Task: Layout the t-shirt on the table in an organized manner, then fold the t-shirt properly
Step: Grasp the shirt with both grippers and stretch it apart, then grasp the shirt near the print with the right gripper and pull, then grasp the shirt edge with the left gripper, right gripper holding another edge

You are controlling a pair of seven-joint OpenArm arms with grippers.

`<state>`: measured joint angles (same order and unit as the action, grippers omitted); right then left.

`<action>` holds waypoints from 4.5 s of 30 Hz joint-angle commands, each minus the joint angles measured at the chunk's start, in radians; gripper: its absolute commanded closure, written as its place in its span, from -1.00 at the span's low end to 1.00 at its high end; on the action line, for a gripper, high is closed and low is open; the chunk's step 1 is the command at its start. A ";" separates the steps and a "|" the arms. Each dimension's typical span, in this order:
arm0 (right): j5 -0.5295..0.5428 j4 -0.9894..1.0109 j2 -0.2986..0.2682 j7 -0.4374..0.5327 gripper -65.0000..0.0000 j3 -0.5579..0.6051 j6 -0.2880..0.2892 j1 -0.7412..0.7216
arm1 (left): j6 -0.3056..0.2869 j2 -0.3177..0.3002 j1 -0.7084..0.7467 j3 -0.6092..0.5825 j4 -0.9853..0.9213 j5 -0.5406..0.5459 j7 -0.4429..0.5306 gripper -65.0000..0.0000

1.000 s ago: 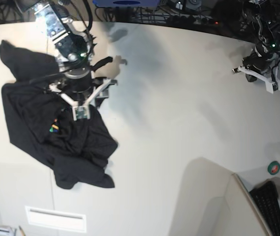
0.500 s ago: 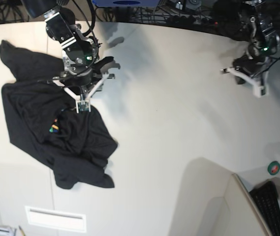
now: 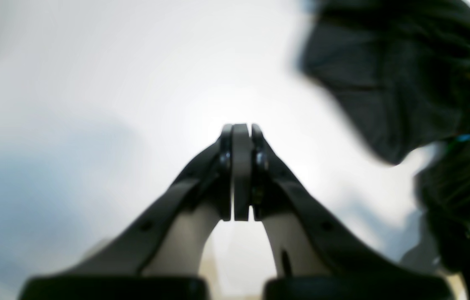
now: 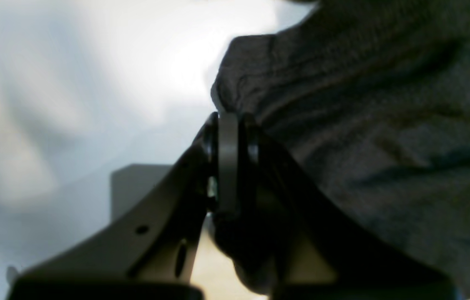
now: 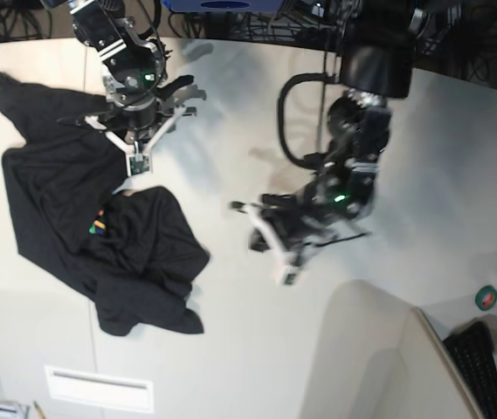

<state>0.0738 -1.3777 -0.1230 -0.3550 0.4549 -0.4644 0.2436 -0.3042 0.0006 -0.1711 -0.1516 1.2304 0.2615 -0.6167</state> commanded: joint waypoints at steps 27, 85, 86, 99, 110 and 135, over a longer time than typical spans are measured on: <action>-0.004 -0.064 -0.043 0.011 1.00 -0.021 -0.003 0.073 | 0.110 0.063 -0.282 -0.501 -0.803 0.015 0.533 1.00; -0.007 0.024 0.102 0.014 -0.17 0.120 0.465 -0.243 | 0.104 -0.153 0.476 0.657 0.183 0.017 0.381 1.00; -0.007 0.033 0.116 0.014 -0.17 0.120 0.465 -0.247 | 0.104 -0.153 0.477 0.663 0.183 0.017 0.381 1.00; -0.009 0.223 0.187 0.014 -0.07 0.114 0.465 -0.361 | 0.104 -0.153 0.485 0.663 0.183 0.017 0.381 1.00; -0.007 -0.157 0.058 0.009 1.00 0.109 0.465 -0.180 | 0.104 -0.158 0.474 0.660 0.176 0.017 0.381 1.00; -0.006 -0.388 -0.137 0.009 1.00 -0.143 0.473 0.175 | 0.106 -0.143 0.141 0.406 0.087 0.017 0.094 -0.36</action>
<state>0.0700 -1.7496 -0.2573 -0.3668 0.3157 0.0090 0.4171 -0.2062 -0.1303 -0.0181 0.2481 1.3033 0.2775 -0.5388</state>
